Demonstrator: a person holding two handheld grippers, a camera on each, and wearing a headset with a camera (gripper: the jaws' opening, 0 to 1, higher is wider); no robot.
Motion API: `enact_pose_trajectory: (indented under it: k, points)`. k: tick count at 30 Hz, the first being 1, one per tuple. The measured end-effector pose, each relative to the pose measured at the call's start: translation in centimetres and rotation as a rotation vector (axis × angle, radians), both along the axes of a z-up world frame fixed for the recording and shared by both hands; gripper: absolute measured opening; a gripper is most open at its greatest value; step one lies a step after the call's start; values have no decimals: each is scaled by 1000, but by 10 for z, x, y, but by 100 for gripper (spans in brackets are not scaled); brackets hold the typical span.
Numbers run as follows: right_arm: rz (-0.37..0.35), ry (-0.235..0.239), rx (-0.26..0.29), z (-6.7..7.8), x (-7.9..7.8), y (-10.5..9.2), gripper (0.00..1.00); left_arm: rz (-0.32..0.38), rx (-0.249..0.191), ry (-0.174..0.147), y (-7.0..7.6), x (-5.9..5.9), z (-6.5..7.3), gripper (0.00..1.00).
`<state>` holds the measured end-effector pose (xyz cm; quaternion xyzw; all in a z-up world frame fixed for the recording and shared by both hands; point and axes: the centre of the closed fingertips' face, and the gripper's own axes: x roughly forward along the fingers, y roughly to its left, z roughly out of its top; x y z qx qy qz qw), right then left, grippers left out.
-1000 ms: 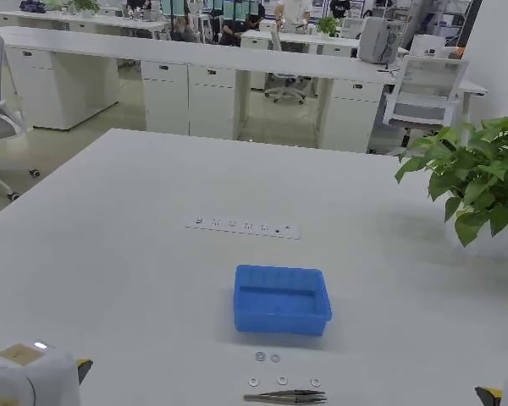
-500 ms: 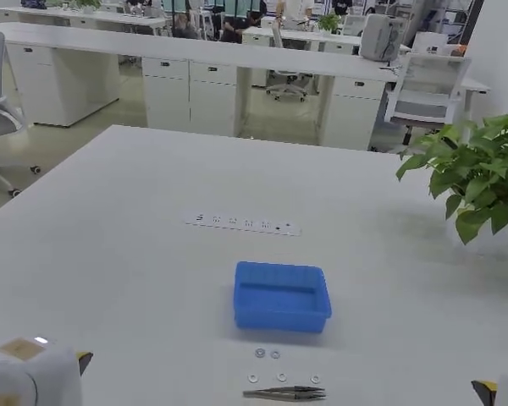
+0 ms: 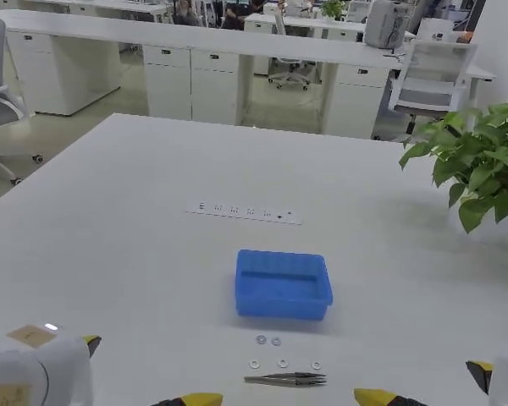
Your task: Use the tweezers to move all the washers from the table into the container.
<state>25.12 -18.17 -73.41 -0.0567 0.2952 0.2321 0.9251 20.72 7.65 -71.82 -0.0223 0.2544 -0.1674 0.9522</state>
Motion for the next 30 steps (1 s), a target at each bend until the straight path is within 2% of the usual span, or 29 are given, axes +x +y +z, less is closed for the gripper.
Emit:
enact_pose_trajectory:
  k: [3, 10, 14, 17, 22, 30]
  points:
    - [7, 6, -1, -2, 1, 2, 90, -15, 15, 2, -2, 2, 0, 93]
    - [16, 20, 4, -7, 5, 7, 89, -21, 20, 5, -2, 10, -2, 91]
    - [21, 22, 16, -9, 7, 11, 85, -43, 37, -3, -5, 15, -2, 89]
    - [22, 33, 37, -13, 9, 15, 85, -99, 55, -11, -12, 19, -5, 86]
    - [44, 60, 47, -22, 10, 22, 82, -206, 122, 17, -23, 27, -14, 73]
    - [80, 90, 25, -34, 9, 26, 80, -338, 163, 53, -44, 46, -32, 52]
